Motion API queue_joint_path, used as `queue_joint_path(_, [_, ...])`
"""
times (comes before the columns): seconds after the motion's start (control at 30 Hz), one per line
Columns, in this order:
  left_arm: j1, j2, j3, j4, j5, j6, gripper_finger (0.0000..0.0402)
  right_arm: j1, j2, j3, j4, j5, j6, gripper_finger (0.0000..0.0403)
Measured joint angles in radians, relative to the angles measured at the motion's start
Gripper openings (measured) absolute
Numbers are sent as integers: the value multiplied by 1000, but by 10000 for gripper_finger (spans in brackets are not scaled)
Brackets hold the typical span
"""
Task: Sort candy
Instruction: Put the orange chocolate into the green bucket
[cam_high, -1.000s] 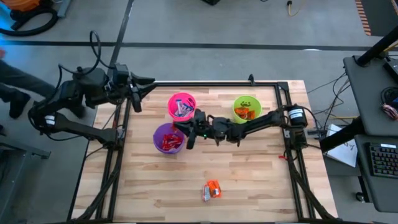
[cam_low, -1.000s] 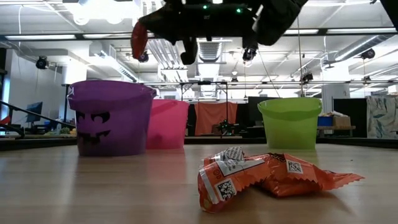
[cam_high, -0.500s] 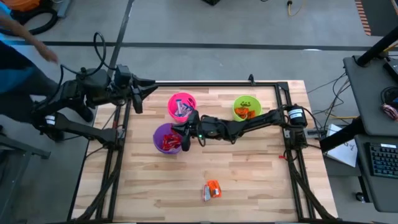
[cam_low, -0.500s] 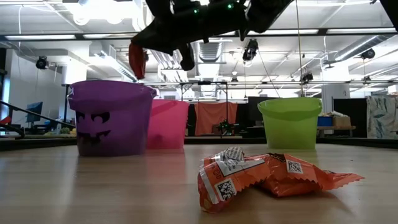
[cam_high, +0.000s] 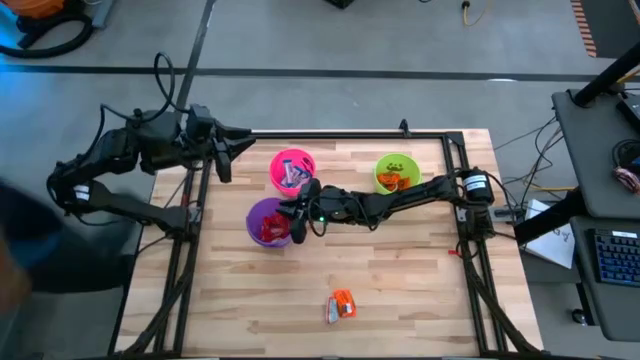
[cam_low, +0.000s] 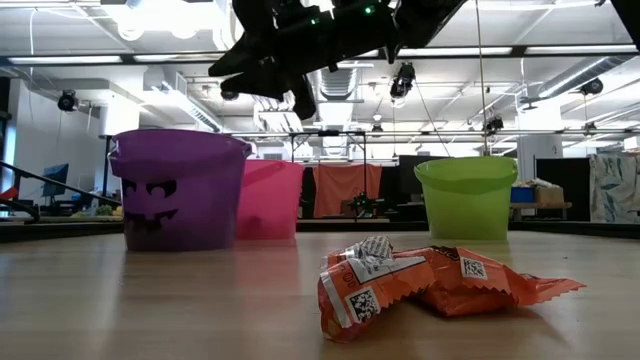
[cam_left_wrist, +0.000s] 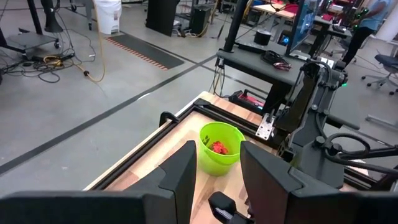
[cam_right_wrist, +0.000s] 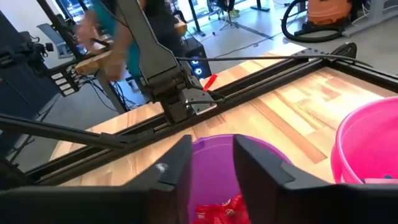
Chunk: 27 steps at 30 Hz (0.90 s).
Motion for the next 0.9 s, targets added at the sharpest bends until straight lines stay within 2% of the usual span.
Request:
queue_joint_path(0.2, [0,10,0,-12,0,-4,109,0,-22,0,-75,-8,27,171])
queue_joint_path(0.4, [0,31,0,-139,1,-66,109,0,-139,0,-384,-92,176,195])
queue_joint_path(0.53, [-9,58,-12,-205,1,-97,109,10,-220,1,-650,-203,384,192])
queue_joint_path(0.7, [-30,101,-62,-159,1,-95,109,89,-250,0,-903,-408,723,182])
queue_joint_path(0.9, [-66,136,-101,-86,1,-80,109,250,-221,0,-979,-441,980,178])
